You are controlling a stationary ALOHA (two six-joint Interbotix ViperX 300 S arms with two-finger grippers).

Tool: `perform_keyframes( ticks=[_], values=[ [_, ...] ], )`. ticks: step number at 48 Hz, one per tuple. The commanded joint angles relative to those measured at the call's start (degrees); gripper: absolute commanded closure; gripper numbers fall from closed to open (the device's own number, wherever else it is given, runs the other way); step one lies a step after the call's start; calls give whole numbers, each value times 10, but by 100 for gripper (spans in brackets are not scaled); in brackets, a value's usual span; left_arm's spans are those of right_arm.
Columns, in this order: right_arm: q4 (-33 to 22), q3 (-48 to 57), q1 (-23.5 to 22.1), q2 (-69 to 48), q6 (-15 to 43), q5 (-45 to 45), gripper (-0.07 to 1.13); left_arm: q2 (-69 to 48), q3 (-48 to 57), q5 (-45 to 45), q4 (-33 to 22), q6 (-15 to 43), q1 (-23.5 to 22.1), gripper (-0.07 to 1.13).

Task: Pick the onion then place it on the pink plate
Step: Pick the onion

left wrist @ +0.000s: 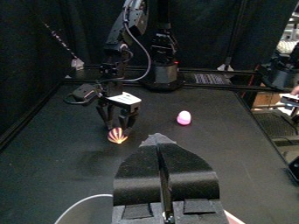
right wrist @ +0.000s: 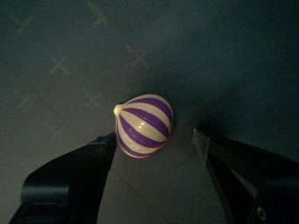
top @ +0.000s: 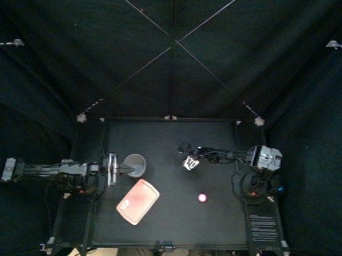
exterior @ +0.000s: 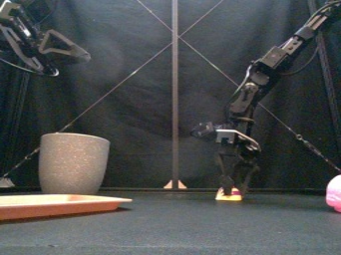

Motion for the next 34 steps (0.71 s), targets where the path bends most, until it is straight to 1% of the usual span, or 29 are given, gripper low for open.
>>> perform_keyframes(
  ticks=[1, 6, 10, 22, 26, 34],
  values=[
    [-41, -13, 6, -11, 36, 0, 4, 2, -7, -4, 0, -1, 1, 94],
    [-69, -23, 24, -6, 59, 0, 4, 2, -7, -4, -1, 0, 1, 94],
    [-80, -29, 30, -2, 69, -2, 4, 2, -6, -4, -1, 1, 1, 94],
    [-73, -33, 32, 12, 72, -2, 7, -3, -4, -4, 0, 0, 3, 94],
    [-73, -32, 32, 13, 72, -2, 12, -7, -5, -4, 0, 0, 3, 94],
    [-73, -29, 32, 13, 73, -5, 28, -16, -4, -4, 0, 1, 3, 94]
  ],
)
